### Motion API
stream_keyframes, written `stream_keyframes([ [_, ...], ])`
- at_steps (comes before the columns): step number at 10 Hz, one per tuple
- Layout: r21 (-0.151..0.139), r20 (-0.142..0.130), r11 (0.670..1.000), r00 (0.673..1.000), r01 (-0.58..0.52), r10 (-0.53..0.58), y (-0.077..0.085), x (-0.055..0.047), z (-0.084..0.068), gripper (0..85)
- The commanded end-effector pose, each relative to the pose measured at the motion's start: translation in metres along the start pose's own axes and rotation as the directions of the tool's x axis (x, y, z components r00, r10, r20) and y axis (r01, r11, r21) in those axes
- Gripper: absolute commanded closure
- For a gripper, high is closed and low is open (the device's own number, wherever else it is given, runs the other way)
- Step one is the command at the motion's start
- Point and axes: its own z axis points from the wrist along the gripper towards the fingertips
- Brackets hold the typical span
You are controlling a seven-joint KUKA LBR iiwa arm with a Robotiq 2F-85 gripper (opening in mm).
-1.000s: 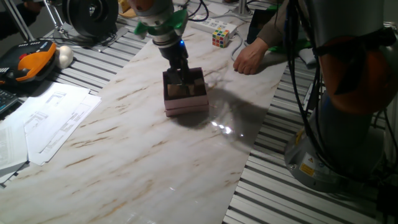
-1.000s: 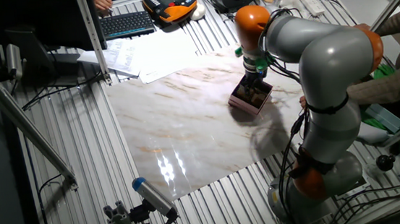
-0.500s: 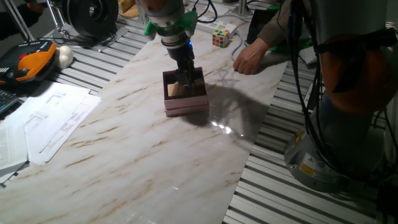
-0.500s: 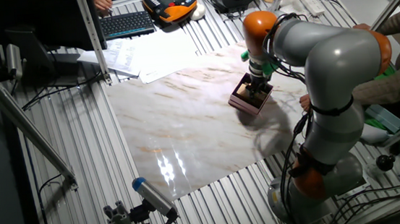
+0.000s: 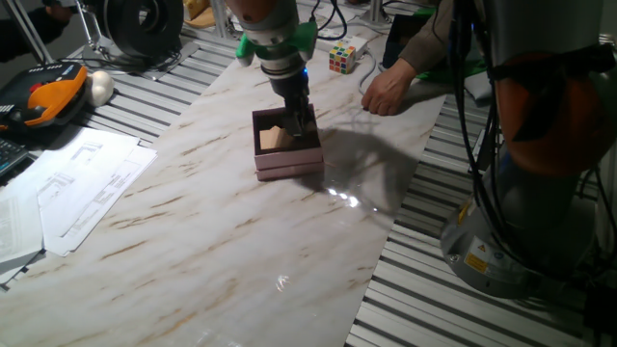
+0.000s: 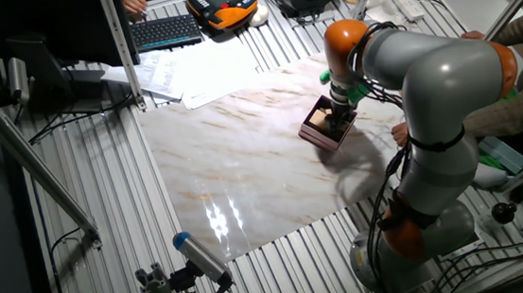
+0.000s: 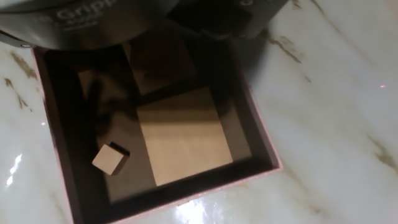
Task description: Take everything out of the gift box
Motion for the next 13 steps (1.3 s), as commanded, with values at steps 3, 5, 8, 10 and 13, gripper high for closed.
stream_keyframes([
  [3, 0.001, 0.011, 1.000, 1.000, 0.011, -0.011, 0.002, 0.005, 0.006, 34.0],
  [5, 0.014, 0.016, 0.998, 0.998, 0.062, -0.062, -0.001, 0.001, 0.002, 51.0],
  [8, -0.011, -0.022, 0.994, 0.994, 0.110, -0.111, -0.014, -0.008, -0.011, 85.0],
  [10, -0.003, -0.038, 0.993, 0.992, 0.121, -0.122, -0.024, -0.016, -0.028, 85.0],
  [13, 0.011, -0.032, 0.994, 0.994, 0.110, -0.109, -0.057, -0.042, -0.059, 85.0],
])
